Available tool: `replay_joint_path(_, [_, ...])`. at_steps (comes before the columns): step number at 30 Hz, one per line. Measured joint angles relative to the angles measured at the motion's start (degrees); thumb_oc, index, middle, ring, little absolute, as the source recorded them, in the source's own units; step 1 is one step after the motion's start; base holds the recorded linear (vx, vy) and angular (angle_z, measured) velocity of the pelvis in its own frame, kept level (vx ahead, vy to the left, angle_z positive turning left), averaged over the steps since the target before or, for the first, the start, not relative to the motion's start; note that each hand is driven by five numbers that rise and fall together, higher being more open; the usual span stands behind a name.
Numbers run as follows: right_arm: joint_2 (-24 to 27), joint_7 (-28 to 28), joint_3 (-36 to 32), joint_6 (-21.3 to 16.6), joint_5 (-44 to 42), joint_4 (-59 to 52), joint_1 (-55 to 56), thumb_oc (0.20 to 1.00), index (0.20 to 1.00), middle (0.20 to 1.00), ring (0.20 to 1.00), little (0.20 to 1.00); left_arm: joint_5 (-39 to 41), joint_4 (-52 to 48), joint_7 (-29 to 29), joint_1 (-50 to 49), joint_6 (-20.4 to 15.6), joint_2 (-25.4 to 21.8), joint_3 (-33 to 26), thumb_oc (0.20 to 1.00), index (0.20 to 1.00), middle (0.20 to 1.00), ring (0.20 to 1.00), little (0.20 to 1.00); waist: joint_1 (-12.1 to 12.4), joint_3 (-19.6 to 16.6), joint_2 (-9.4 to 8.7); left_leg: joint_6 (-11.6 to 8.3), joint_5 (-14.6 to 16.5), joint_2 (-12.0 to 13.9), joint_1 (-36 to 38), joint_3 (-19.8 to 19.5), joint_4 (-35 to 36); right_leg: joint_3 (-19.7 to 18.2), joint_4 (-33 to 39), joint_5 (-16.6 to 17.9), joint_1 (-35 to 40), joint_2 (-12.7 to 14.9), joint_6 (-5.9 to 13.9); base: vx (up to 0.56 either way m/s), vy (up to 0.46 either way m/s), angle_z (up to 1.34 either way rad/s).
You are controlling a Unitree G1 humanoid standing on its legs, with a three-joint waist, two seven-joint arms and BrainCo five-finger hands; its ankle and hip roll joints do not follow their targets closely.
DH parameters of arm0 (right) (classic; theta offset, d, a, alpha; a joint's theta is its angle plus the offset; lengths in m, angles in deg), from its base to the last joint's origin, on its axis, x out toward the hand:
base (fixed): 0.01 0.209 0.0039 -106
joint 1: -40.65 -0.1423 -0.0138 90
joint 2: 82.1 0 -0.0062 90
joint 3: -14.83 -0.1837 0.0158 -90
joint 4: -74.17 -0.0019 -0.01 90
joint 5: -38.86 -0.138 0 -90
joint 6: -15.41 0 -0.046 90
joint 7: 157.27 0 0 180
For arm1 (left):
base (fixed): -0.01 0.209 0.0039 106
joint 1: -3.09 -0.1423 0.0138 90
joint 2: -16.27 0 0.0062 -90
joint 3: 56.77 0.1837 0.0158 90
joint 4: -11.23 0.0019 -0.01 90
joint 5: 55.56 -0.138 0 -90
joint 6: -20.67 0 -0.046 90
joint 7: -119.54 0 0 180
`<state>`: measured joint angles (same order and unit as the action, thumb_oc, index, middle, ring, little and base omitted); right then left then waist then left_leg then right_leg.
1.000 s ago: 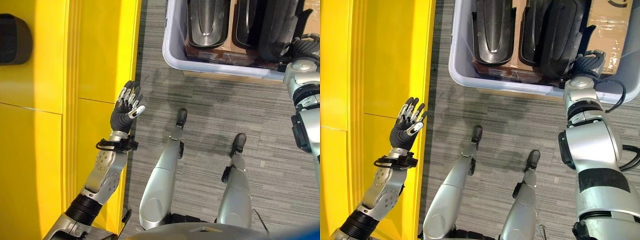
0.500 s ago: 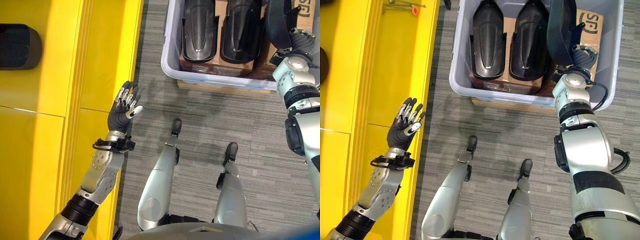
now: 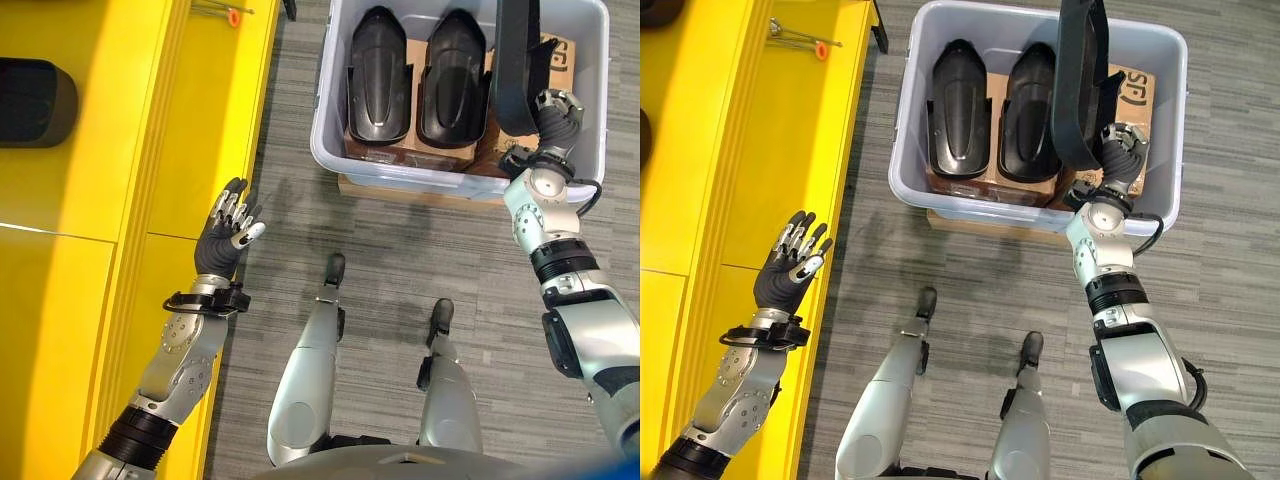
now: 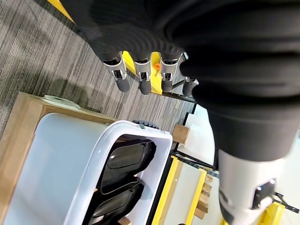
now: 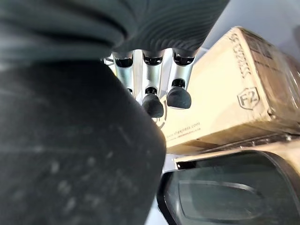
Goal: Move parts from the plastic box to the shelf.
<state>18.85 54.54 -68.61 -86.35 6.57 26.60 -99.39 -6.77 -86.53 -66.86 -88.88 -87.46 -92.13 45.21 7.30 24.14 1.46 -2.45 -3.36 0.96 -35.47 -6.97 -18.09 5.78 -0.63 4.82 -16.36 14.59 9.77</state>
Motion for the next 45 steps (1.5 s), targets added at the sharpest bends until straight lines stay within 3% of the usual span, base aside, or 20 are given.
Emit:
replay_joint_path(9, [-0.1,0.5,0.0,0.0,2.3,-1.8,0.7,0.2,0.2,0.2,0.2,0.2,0.0,0.0,0.2,-1.4,0.3,0.2,-0.4,1.0,1.0,1.0,1.0,1.0,0.1,-1.0,-0.11,-0.32,0.3,0.1,1.6,-0.2,0.0,0.3,0.6,-0.1,2.0,-0.2,-0.15,0.0,0.0,0.0])
replay_joint_path(15, [-0.2,-0.2,0.2,-0.1,4.5,-12.1,6.2,0.2,0.2,0.2,0.2,0.2,0.0,0.0,1.0,-1.9,0.7,0.6,-2.0,1.0,1.0,1.0,1.0,1.0,0.1,-1.1,-0.35,-0.45,1.1,0.2,4.1,-1.5,0.0,1.5,0.6,-0.9,5.2,-0.6,-0.49,0.03,-0.037,0.08])
replay_joint_path(20, [-3.9,-3.4,0.2,-1.2,5.4,-16.4,12.8,0.2,0.2,0.2,0.2,0.2,0.0,0.0,1.6,-4.2,1.7,2.7,-3.6,1.0,1.0,1.0,1.0,1.0,0.1,-5.1,-2.04,-0.74,1.8,0.3,5.6,-2.6,0.1,3.0,0.6,-1.9,7.5,-1.0,-0.61,0.03,-0.066,0.11])
replay_joint_path(31, [-4.6,-8.4,0.5,-1.2,4.4,-21.3,21.7,0.2,0.2,0.2,0.2,0.2,0.0,0.1,2.8,-8.4,3.4,5.7,-5.9,1.0,1.0,1.0,1.0,1.0,1.6,-7.4,-3.74,-2.07,2.6,1.9,12.5,-5.2,1.1,5.8,0.0,-4.5,15.2,-3.4,-1.47,0.03,-0.071,0.1])
replay_joint_path(36, [-6.7,-10.5,0.6,-1.2,4.4,-21.4,24.9,0.2,0.2,0.2,0.2,0.2,0.0,0.2,4.0,-11.7,4.5,7.0,-6.5,1.0,1.0,1.0,1.0,1.0,1.9,-10.2,-4.86,-2.6,2.9,2.7,15.3,-6.5,2.0,7.1,-0.7,-6.0,18.1,-4.7,-2.32,0.02,-0.068,0.1])
replay_joint_path(39, [-6.7,-11.3,0.6,-1.1,4.4,-21.5,26.2,0.2,0.2,0.2,0.2,0.2,-0.1,0.1,4.4,-13.1,5.3,8.3,-7.5,1.0,1.0,1.0,1.0,1.0,2.1,-10.4,-4.75,-3.29,3.2,2.9,17.2,-7.5,1.9,8.1,-1.8,-7.0,20.0,-5.2,-2.31,-0.01,-0.101,0.18])
replay_joint_path(45, [-6.6,-12.6,0.7,-1.1,4.4,-23.4,28.0,0.2,0.2,0.2,0.2,0.2,-0.1,0.2,6.0,-15.2,5.8,9.6,-9.3,1.0,1.0,1.0,1.0,1.0,3.1,-11.1,-3.91,-3.21,3.1,4.4,20.3,-11.1,2.2,11.1,-5.7,-10.9,23.1,-7.6,-4.11,-0.05,-0.091,0.23])
